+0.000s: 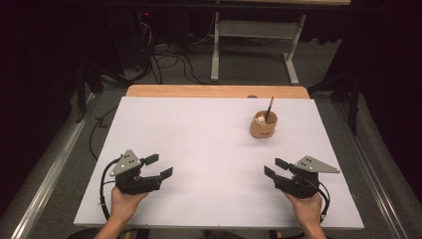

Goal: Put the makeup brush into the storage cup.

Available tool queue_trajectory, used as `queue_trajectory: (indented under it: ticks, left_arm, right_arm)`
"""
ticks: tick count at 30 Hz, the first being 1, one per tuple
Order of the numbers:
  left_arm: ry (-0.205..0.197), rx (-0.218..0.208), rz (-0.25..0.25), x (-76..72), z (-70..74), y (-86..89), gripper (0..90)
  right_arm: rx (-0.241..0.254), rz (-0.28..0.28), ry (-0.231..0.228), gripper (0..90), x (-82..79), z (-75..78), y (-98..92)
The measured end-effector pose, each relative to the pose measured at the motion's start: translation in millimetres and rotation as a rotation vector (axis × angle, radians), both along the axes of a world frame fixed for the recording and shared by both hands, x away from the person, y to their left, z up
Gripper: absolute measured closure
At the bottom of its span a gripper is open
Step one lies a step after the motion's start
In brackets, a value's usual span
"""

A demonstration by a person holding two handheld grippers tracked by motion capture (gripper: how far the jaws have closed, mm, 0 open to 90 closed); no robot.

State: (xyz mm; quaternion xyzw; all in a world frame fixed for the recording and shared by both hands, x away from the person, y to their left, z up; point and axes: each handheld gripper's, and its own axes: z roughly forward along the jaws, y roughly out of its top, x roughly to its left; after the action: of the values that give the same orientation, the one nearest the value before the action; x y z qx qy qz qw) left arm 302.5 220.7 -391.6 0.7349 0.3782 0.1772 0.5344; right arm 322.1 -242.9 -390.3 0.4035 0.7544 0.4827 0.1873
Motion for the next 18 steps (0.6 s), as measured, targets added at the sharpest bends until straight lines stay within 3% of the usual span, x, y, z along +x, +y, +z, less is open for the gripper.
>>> queue_trajectory:
  ticks: [7, 18]
  left_arm:
    - [0.001, -0.003, -0.001, 0.0, 0.3, 0.5, 28.5]
    - [0.009, -0.004, -0.004, 0.8, 0.2, 1.4, 28.2]
  right_arm:
    - [-0.03, 0.002, -0.01, 46.6, 0.6, -3.6, 3.2]
    - [-0.011, -0.029, 0.005, 42.3, 2.1, -11.0, -3.5]
